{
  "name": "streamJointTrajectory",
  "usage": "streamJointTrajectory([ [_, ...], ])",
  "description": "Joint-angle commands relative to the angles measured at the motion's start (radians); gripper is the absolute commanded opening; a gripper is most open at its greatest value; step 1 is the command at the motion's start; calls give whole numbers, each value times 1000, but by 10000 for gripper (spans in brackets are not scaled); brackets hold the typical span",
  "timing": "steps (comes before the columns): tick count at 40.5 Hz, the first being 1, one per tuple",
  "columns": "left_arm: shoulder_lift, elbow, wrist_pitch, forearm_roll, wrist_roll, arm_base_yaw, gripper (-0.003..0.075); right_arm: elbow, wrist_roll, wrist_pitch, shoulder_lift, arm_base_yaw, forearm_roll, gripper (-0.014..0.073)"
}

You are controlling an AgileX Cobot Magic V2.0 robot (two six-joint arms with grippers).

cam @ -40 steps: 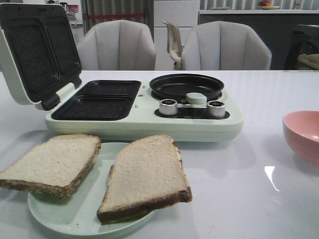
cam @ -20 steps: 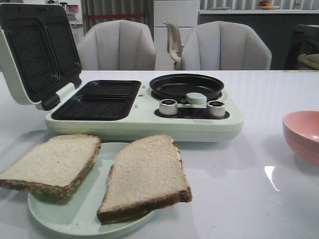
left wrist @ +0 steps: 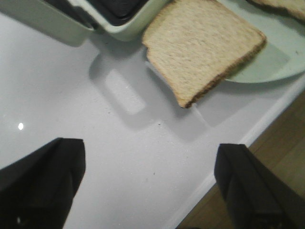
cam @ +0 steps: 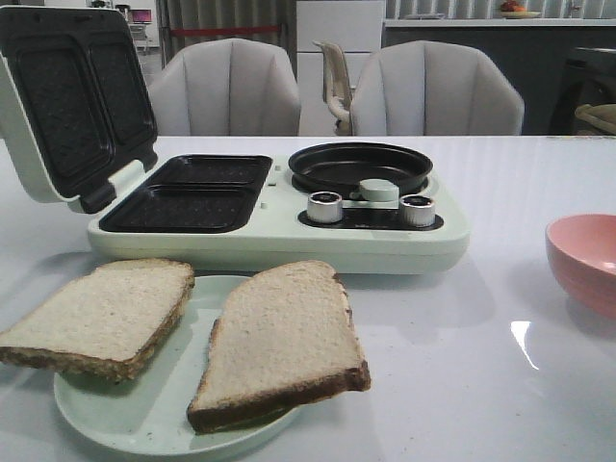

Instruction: Make breakfast with bread and shrimp

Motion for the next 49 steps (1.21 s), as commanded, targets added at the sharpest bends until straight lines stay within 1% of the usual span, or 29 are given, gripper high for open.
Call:
streamJointTrajectory([
  [1, 28, 18, -114, 146, -76, -104, 601, -36, -7, -67, 8, -5, -6, 505],
  [4, 65, 36, -109, 283, -197, -174, 599, -36, -7, -67, 8, -5, -6, 505],
  [5, 82, 37, -98, 356, -257, -197, 594, -36, -7, -67, 8, -5, -6, 505],
  [7, 116, 37, -82, 452, -334, -234, 580, -36, -7, -67, 8, -5, -6, 505],
  [10, 179, 37, -84, 580, -419, -283, 556, -36, -7, -67, 8, -5, -6, 505],
  [14, 272, 37, -104, 704, -504, -326, 532, -36, -7, -67, 8, -5, -6, 505],
  [22, 451, 2, -139, 860, -653, -335, 526, -36, -7, -67, 8, -5, -6, 505],
  [27, 553, -21, -139, 983, -746, -335, 502, -36, -7, -68, 8, -5, -6, 505],
  [33, 661, -31, -139, 1055, -797, -335, 484, -36, -7, -68, 8, -5, -6, 505],
  [39, 749, -53, -139, 1151, -911, -333, 465, -36, -7, -68, 8, -5, -6, 505],
  [42, 787, -69, -139, 1182, -935, -329, 457, -36, -7, -68, 8, -5, -6, 505],
  [49, 868, -95, -124, 1211, -936, -303, 455, -36, -7, -68, 8, -5, -6, 505],
])
